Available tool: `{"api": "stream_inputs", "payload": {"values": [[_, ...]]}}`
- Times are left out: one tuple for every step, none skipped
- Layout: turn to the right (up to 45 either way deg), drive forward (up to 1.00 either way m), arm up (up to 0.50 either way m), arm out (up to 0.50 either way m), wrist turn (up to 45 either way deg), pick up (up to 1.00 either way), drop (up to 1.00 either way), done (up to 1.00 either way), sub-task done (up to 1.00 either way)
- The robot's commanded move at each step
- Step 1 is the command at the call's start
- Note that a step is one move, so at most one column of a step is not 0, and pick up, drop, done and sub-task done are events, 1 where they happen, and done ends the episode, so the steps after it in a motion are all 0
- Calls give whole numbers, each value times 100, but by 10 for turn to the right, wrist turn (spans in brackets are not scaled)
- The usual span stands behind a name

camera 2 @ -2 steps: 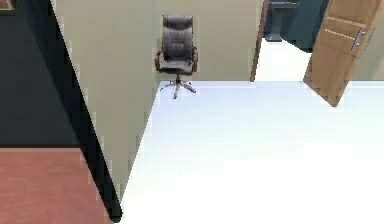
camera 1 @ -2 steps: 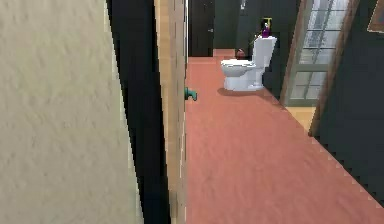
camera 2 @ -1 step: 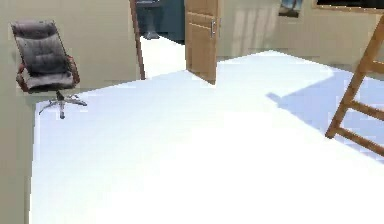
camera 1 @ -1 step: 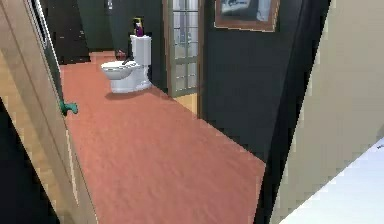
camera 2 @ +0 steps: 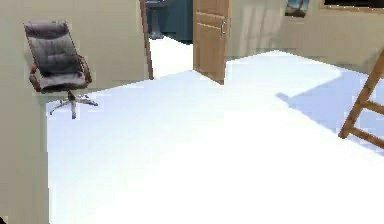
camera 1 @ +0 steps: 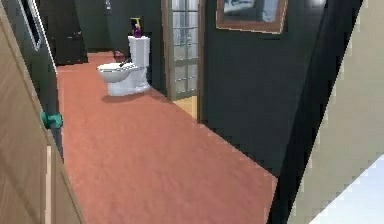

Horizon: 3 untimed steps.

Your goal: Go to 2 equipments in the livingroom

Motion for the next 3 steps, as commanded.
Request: {"api": "stream_inputs", "payload": {"values": [[-60, 0, 0, 0, 0, 0, 0, 0, 0], [0, 100, 0, 0, 0, 0, 0, 0, 0], [0, 100, 0, 0, 0, 0, 0, 0, 0]]}}
